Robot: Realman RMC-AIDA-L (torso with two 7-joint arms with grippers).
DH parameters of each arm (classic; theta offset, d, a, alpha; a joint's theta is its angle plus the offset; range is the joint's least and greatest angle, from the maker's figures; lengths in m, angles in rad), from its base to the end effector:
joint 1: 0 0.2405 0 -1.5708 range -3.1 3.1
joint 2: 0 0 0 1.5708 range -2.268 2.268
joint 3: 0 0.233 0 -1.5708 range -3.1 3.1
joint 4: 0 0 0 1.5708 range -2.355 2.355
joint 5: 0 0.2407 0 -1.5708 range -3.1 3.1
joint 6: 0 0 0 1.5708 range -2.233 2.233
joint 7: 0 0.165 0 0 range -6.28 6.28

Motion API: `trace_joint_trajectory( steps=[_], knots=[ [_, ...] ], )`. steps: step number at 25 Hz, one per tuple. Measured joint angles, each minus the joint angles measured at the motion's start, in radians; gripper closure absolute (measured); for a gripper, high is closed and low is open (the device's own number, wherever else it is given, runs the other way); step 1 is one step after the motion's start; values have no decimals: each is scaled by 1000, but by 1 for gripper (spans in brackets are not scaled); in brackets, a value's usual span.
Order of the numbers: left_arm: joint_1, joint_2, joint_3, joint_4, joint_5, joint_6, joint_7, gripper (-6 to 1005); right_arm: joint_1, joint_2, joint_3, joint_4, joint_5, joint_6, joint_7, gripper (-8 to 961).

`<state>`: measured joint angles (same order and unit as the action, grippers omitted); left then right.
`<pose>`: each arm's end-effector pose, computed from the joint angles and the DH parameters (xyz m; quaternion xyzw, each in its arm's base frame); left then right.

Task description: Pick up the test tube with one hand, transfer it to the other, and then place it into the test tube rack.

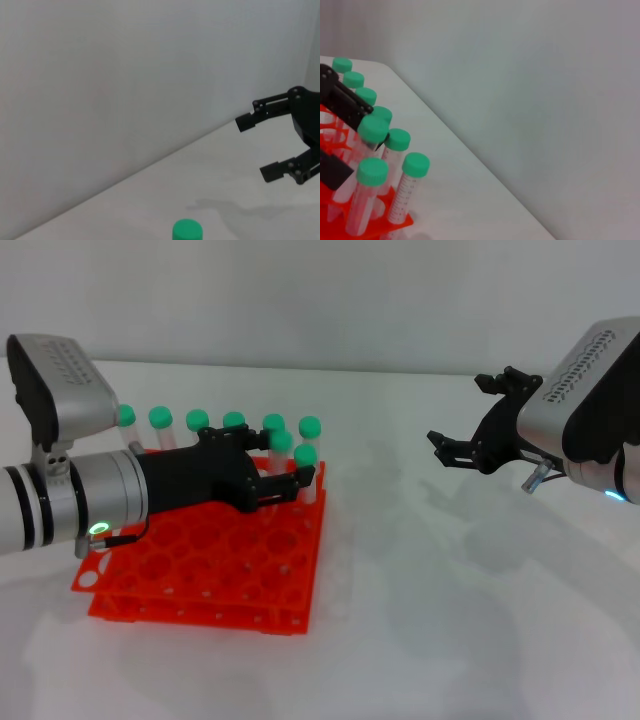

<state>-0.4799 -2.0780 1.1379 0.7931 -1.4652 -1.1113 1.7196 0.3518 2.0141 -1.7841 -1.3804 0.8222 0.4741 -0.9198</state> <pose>-0.2233 0.4035 -0.0237 -0.9308 -0.1825 -0.2021 0.2438 0.1283 0.4207 -0.0321 -0.9069 0.0683 0.0583 0.4117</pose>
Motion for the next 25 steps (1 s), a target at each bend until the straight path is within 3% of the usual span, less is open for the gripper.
trace_joint_trajectory(
  steps=[5, 15, 25],
  knots=[
    [7, -1, 0, 12, 15, -1, -7, 284, -2, 0, 0, -3, 0, 0, -1, 79],
    [115, -3, 1, 178, -47, -18, -18, 285, -3, 0, 2, -3, 0, 0, -1, 79],
    [234, 1, -11, 232, -236, -49, 77, 285, -29, -1, 28, -19, 3, -17, 1, 80]
  ],
)
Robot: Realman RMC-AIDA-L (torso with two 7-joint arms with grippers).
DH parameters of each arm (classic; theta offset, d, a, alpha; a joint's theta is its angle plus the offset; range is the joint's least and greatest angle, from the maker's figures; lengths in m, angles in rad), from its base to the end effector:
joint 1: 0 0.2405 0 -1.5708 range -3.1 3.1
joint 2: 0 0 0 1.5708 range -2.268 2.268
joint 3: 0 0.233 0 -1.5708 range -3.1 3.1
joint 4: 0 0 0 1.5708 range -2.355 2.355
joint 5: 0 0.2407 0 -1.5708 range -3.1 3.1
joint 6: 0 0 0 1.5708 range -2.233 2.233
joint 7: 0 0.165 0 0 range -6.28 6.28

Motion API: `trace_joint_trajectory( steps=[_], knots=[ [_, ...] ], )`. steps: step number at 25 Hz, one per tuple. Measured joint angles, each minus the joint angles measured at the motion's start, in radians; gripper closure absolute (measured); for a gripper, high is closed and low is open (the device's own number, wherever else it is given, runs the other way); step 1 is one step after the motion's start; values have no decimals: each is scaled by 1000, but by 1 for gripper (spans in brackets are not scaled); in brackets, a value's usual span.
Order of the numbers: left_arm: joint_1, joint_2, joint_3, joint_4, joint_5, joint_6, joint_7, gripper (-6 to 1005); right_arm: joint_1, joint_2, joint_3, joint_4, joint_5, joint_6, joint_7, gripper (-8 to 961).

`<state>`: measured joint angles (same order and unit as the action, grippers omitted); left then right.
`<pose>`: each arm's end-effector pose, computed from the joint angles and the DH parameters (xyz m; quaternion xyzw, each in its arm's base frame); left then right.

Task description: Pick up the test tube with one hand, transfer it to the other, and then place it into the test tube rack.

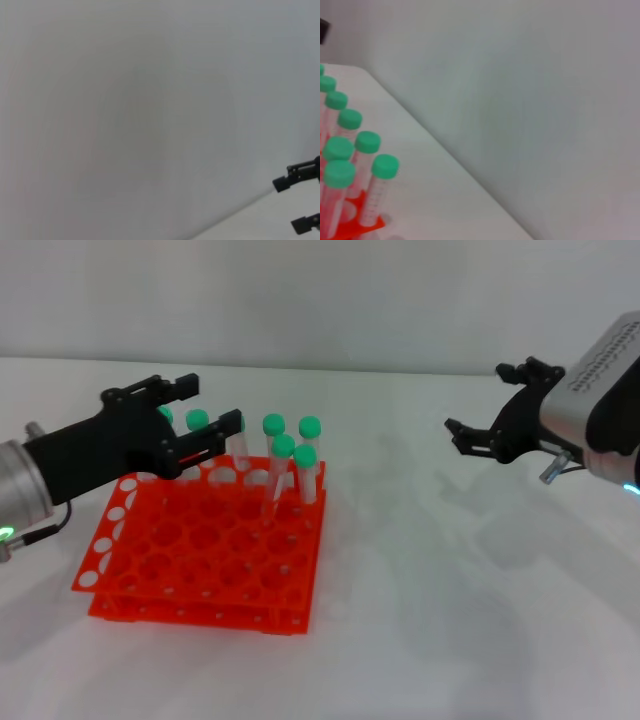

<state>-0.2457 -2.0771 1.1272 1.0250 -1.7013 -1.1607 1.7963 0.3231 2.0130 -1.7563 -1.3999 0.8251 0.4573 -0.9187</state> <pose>-0.2341 0.3785 0.0422 -0.8849 -0.1608 -0.2858 0.3307 0.1349 0.4231 -0.0183 -0.8960 0.0804 0.0660 0.4316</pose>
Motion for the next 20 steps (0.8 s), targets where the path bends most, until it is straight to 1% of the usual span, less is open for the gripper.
trace_joint_trajectory(
  steps=[2, 5, 8, 9, 14, 16, 20],
  knots=[
    [26, 0, -6, -12, -46, -28, 48, 285, -9, 0, 4, -6, 1, -10, -2, 80],
    [66, -1, -34, -45, -120, -105, 127, 285, -27, -3, 6, -15, 1, -49, -5, 80],
    [99, 0, -75, -89, -178, -199, 181, 285, -49, -7, 8, -31, 4, -91, -6, 81],
    [111, 0, -103, -116, -193, -245, 211, 285, -57, -7, 10, -37, 6, -104, -6, 81],
    [141, 0, -239, -249, -219, -415, 316, 285, -103, -10, 13, -71, 55, -194, -7, 81],
    [149, 3, -286, -291, -218, -457, 343, 285, -124, -12, 22, -86, 84, -220, -9, 81],
    [173, 5, -326, -324, -212, -492, 372, 285, -149, -13, 62, -104, 165, -236, -18, 82]
  ],
)
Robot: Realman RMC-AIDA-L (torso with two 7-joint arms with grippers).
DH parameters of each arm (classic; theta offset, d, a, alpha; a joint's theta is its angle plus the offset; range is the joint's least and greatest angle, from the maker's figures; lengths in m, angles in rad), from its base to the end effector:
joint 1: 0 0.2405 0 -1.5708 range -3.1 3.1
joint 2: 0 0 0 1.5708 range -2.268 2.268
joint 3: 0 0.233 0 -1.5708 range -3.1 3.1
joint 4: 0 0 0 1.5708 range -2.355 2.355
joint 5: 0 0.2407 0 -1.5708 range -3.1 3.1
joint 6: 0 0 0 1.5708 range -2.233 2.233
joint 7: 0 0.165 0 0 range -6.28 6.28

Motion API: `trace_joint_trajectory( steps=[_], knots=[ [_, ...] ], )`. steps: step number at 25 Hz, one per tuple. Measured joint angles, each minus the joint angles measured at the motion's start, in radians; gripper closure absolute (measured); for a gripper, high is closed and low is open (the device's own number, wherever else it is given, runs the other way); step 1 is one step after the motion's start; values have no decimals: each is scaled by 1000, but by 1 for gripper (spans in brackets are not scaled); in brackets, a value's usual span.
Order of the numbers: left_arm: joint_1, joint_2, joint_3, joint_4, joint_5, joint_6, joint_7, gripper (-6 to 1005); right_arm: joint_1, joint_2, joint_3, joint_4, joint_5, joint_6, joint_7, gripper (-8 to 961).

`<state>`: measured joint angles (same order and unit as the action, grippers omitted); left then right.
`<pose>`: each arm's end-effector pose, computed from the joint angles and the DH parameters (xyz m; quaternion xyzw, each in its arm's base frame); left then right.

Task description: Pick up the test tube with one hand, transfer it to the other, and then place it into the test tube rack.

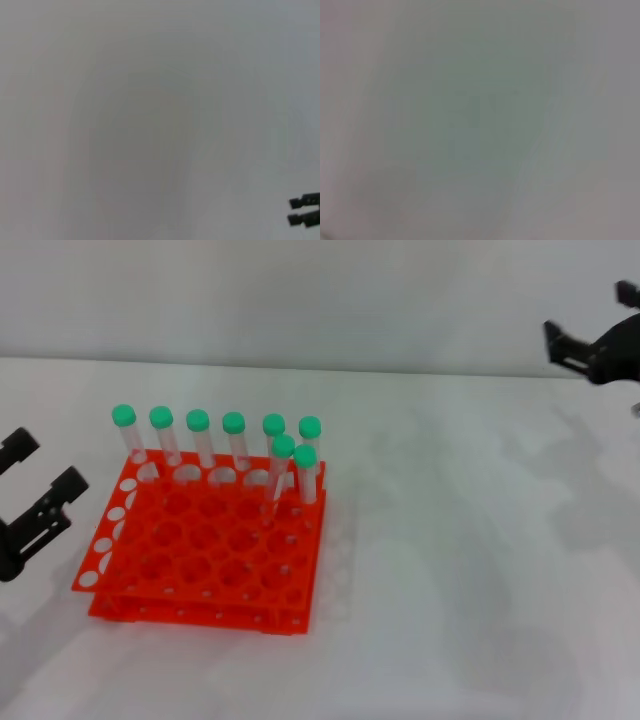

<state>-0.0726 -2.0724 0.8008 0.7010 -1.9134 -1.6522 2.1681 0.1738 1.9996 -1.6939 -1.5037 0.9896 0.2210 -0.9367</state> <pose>-0.3165 0.2670 0.0798 -0.8044 -0.1394 -0.4154 0.4012 0.1503 0.4251 0.0523 -0.8098 0.1393 0.1670 0.5449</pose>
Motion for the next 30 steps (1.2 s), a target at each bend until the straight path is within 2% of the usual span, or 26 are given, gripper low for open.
trace_joint_trajectory(
  steps=[4, 6, 9, 11, 13, 16, 20, 22, 30],
  knots=[
    [20, 1, -7, -2, 9, -6, 18, 285, -3, -1, 79, 13, 131, 34, -16, 82],
    [24, 1, -7, -3, 20, -7, 29, 285, -2, -1, 129, 23, 235, 95, -82, 82],
    [24, 2, -8, -3, 32, -5, 39, 285, -3, -1, 206, 48, 459, 237, -289, 83],
    [21, 4, -8, -4, 34, -2, 40, 285, -2, -1, 280, 96, 636, 380, -458, 83],
    [11, 8, -8, -4, 35, -1, 40, 285, 4, 1, 364, 183, 793, 527, -604, 83],
    [-1, 12, -12, -4, 36, -1, 39, 285, 14, 3, 471, 336, 943, 699, -779, 84],
    [-4, 14, -40, -6, 36, 1, 35, 285, 17, 4, 540, 542, 1112, 841, -1031, 84],
    [1, 10, -99, -19, 36, 2, 33, 285, 17, 4, 563, 658, 1209, 916, -1161, 84],
    [-5, 13, -167, -84, 36, 3, 34, 285, 25, 4, 675, 928, 1312, 1072, -1339, 84]
  ],
)
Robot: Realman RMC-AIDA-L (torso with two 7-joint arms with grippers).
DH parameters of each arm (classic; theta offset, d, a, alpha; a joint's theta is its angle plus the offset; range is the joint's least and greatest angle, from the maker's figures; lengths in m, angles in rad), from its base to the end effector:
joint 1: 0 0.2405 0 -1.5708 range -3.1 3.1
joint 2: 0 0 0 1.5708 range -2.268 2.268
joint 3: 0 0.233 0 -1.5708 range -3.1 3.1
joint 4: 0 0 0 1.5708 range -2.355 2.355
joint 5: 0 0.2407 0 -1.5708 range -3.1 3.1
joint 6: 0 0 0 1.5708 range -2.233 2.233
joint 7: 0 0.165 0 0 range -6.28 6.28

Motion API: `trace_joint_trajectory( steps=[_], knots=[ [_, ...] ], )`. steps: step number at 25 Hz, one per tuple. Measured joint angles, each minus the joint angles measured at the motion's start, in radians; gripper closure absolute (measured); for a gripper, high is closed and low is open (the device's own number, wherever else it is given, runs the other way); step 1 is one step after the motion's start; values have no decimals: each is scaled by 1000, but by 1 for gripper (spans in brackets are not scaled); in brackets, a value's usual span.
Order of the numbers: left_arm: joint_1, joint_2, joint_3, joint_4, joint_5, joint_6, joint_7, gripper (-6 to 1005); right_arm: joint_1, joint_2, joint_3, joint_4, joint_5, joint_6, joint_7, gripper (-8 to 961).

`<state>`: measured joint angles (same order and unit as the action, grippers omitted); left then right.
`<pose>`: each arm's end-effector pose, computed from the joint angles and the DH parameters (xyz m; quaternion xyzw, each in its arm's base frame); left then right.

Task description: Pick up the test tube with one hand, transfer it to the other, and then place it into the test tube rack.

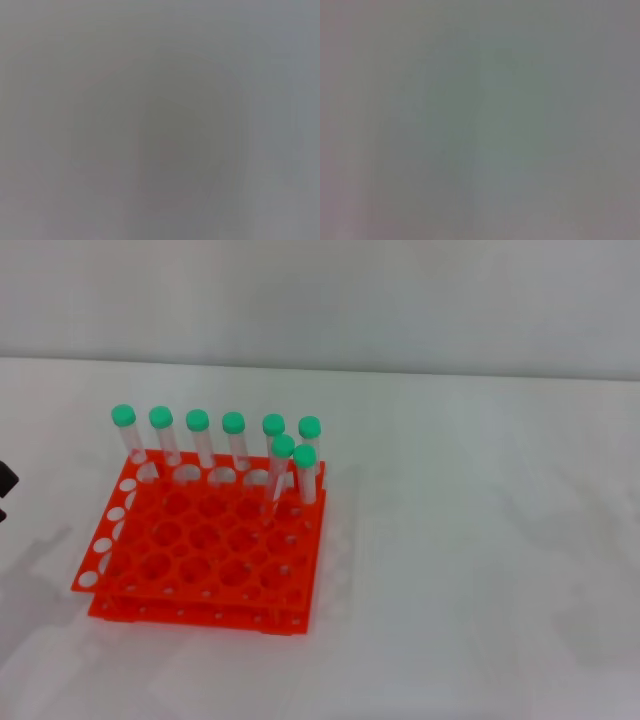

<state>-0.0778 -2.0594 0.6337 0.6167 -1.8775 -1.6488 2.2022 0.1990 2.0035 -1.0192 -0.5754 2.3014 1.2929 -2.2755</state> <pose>-0.3472 0.2561 0.0980 -0.7702 -0.1676 -0.4035 0.4646 0.3275 0.3416 0.0913 -0.7435 0.1884 0.3959 0.5049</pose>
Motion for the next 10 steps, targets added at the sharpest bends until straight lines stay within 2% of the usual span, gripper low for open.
trace_joint_trajectory(
  steps=[3, 10],
  knots=[
    [0, 1, -3, -4, 0, 8, -1, 285, 4, 1, 13, 49, 20, 24, -53, 84],
    [4, -10, -54, -14, -1, 11, -17, 285, 6, 1, 44, 63, 28, 42, -54, 84]
  ],
)
